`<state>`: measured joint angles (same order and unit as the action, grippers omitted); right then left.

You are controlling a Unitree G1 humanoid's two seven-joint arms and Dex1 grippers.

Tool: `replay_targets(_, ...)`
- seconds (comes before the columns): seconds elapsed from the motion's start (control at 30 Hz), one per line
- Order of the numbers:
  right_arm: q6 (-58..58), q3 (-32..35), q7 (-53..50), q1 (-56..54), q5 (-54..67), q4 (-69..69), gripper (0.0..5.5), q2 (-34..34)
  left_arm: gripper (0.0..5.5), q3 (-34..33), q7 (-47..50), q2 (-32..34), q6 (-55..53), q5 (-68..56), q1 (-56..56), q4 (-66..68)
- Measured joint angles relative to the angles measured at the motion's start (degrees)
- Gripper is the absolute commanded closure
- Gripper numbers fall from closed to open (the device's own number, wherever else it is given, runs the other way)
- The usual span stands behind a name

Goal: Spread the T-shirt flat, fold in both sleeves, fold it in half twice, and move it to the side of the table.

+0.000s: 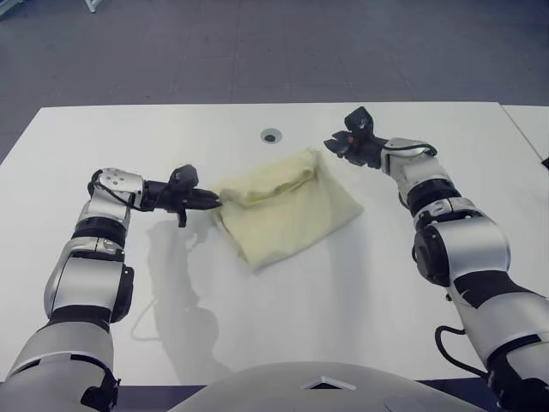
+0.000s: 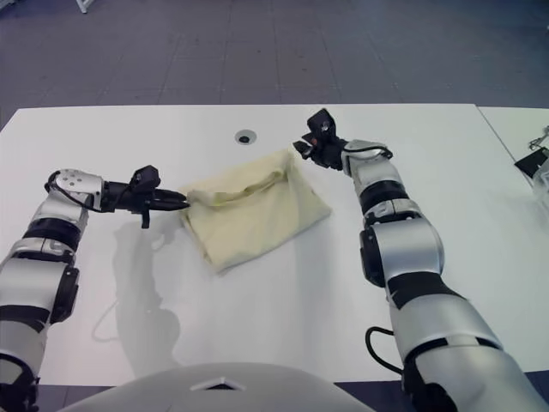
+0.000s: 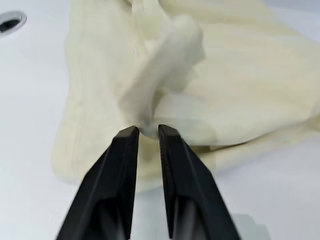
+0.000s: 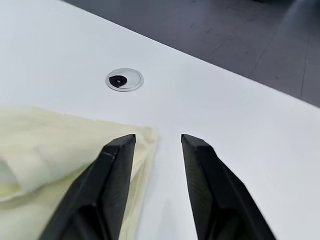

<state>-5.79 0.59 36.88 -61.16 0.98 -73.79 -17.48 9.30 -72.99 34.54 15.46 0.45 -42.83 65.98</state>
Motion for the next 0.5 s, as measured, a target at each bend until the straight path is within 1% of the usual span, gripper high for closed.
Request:
replay_targets(0.07,-2.19,1.30,-1.69,0.07,0.57,-0.48,3.05,-0.09,3.71,-1.47,4.07,0.08,-0.12,-0.06,0.59,0.50)
replay_targets(0.13,-2.44,1.74,-1.56,0.45,0.61,0.13,2.72,-1.00,3.36,-4.12,6.15,0.13,-0.41,-1.44,0.57,-0.52)
replay_targets(0.2,-2.08,1.38,0.67,1.49,0.27,2.27,2.39,-3.14,3.03,-6.85,5.31,0.29,-2.04,-4.75,0.71,-5.31)
replay_targets(0.3,-0.54,-1.04,4.34,5.86,-1.64,9.20,1.92,-6.41,2.53,-9.15,3.69,0.15,-7.60,-10.40,2.48,-18.44)
replay_targets(0.4,-0.35,-3.33,6.67,12.52,-3.20,17.07,1.47,-8.59,2.07,-9.36,5.24,-0.91,-12.96,-13.01,6.04,-32.06)
replay_targets(0.47,-0.85,-5.56,8.56,19.40,-4.34,25.21,1.14,-10.12,1.72,-7.05,9.12,-2.88,-15.14,-12.02,10.28,-41.69)
replay_targets(0.5,-1.23,-6.81,9.58,23.30,-4.94,29.28,0.97,-10.63,1.54,-4.71,11.60,-4.42,-15.23,-9.64,12.89,-44.98)
